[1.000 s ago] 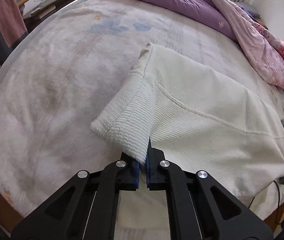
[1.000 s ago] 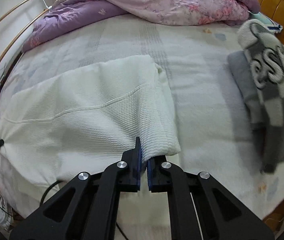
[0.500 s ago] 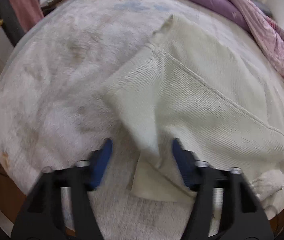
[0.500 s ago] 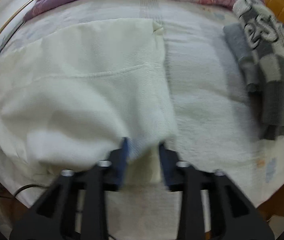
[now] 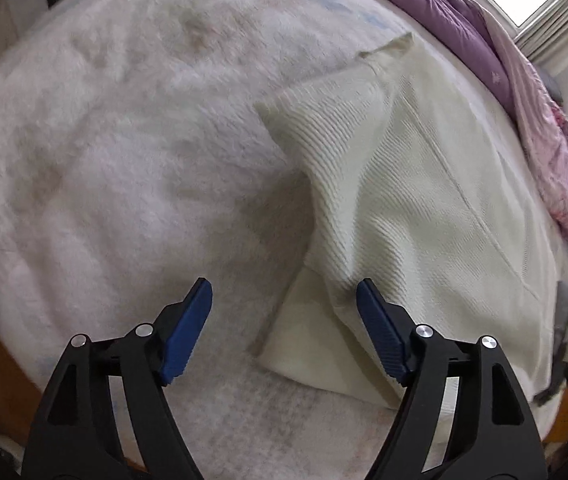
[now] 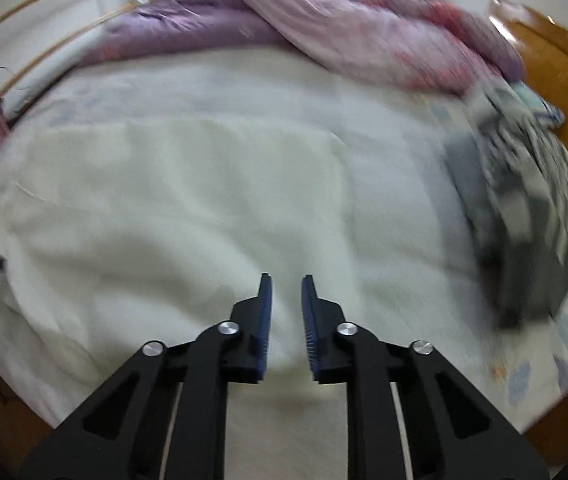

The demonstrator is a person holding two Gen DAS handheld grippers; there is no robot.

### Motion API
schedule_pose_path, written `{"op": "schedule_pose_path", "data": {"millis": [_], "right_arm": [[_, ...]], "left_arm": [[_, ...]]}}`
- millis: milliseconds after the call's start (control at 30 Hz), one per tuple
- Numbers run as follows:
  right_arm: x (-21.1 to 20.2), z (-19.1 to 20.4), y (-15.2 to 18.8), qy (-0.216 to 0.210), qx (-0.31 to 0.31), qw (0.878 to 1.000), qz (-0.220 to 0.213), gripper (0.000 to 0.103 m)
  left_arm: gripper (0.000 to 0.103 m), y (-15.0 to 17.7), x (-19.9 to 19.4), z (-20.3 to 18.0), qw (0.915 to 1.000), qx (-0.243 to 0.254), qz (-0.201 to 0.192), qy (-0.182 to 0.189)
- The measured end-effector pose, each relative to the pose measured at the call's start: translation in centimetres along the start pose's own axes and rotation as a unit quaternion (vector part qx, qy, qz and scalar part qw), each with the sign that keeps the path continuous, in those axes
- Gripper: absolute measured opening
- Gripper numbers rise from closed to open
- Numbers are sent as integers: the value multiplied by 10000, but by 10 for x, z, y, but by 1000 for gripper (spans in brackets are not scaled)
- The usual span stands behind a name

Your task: Fold large clothes

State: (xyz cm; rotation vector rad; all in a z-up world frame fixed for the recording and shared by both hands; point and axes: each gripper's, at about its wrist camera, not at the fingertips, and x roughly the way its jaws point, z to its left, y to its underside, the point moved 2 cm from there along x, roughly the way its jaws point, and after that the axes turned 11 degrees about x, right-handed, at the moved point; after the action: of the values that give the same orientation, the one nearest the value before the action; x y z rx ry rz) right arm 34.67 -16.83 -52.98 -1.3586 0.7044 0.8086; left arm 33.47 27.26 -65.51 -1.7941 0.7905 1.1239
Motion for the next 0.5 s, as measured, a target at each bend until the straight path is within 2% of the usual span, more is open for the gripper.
{"op": "schedule_pose_path", "data": {"millis": [100,167,267,333,433,467,500], "right_arm": [[22,51,-16,-332,-242,9991,-61,13],[38,82,-21,-539,-361,9979,-47,11],[63,127,-23,-862,-508,9950,69,6],[83,148,-18,-902,-587,9938,277,3],[129,157,10,-488,-622,9930,876,2],[131,153,16,-550,-524,9945,722,2],[130,151,18,-588,-484,9949,655,2]], "left_arm": [[76,-2,8,-8,9993,68,42,364],[75,-3,22,-13,9988,230,264,335],[75,-5,29,-18,9983,492,242,208],[75,-6,30,-19,9977,611,237,158],[71,-5,32,-20,9976,631,242,176],[69,-5,32,-21,9973,671,253,157],[57,-5,31,-22,9971,697,242,197]]}}
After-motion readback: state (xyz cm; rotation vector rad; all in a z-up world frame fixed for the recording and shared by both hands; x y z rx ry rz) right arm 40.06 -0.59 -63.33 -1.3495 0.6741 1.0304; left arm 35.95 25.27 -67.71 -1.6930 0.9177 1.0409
